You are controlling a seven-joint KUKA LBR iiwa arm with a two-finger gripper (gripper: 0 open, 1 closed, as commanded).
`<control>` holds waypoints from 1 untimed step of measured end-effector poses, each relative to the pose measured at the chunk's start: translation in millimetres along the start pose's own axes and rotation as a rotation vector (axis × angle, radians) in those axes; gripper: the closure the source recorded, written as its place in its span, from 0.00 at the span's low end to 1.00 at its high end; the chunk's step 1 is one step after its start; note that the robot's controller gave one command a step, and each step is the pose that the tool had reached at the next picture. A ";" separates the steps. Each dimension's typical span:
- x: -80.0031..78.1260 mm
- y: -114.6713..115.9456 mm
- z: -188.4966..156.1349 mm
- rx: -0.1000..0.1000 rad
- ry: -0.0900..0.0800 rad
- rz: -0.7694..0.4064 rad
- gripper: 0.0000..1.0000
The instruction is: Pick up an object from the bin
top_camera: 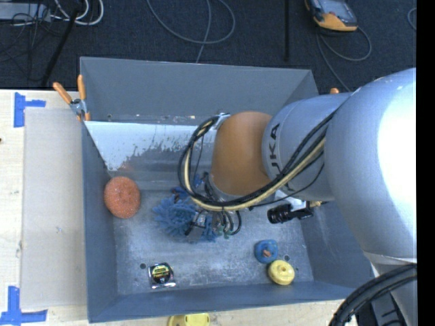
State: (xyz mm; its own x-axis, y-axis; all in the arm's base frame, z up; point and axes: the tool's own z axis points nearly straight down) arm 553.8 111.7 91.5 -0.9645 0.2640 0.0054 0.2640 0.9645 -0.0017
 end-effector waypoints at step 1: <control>1.4 -0.8 -20.8 0.002 0.004 -0.001 1.00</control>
Offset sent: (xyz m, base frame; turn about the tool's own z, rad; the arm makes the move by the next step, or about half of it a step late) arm 0.0002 -0.0001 0.0223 0.0000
